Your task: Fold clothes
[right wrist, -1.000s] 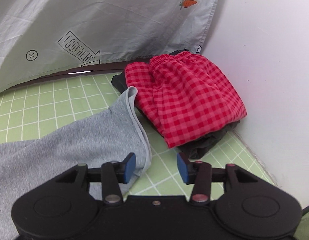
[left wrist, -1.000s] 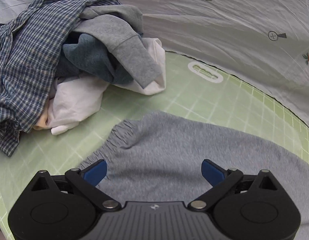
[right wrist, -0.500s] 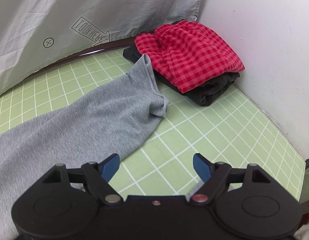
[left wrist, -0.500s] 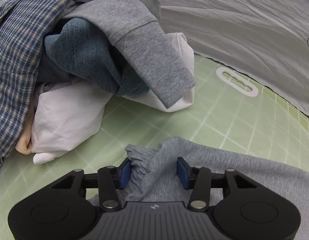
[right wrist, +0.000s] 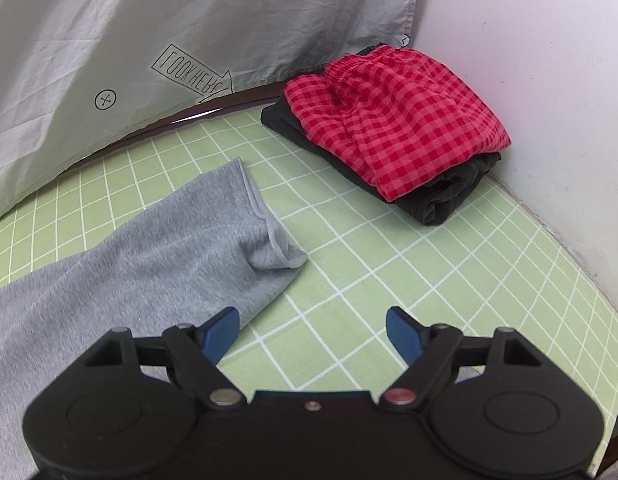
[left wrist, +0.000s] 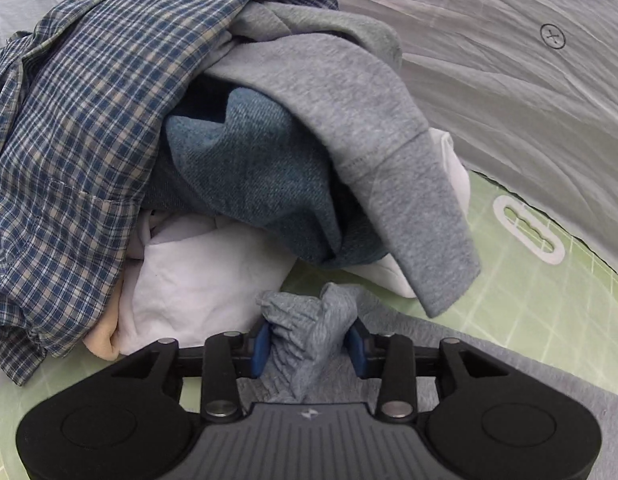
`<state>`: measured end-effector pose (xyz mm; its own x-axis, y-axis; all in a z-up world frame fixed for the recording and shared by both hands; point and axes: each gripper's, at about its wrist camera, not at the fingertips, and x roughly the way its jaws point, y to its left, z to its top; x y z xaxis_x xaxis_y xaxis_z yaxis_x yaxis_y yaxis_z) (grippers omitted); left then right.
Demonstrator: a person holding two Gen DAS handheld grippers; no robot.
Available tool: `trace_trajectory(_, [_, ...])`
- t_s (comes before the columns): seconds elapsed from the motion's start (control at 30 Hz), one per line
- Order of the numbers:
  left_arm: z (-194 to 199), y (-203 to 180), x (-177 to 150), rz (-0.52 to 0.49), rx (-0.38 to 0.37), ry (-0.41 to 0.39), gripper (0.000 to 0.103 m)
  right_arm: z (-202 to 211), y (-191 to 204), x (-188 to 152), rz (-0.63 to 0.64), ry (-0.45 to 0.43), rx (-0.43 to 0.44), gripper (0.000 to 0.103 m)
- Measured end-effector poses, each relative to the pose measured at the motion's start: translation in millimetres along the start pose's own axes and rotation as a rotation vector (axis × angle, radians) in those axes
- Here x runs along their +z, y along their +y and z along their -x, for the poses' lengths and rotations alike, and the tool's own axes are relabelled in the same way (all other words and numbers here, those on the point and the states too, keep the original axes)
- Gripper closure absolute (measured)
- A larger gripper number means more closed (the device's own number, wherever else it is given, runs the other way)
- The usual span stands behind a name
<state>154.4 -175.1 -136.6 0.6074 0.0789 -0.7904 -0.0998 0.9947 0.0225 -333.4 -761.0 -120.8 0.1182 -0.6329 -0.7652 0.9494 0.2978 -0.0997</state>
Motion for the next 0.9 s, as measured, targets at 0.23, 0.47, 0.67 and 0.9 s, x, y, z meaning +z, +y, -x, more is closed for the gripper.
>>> trace_trajectory(0.23, [54,-26,-37,-0.022,-0.080,0.027,0.034,-51,-2,15,-0.043,0.037,0.053,0.029])
trace_trajectory(0.47, [80,-79,-94,-0.044,-0.142,0.122,0.034,-81,-1,30,-0.151,0.048,0.087,0.068])
trace_trajectory(0.67, [97,-135,-131,-0.198,-0.204,0.172,0.034,-64,-21,35,-0.108,-0.031,0.053,0.100])
trace_trajectory(0.9, [88,-153,-143,-0.270,-0.194,0.241,0.033,-55,-47,27,-0.007,-0.021,-0.167,0.081])
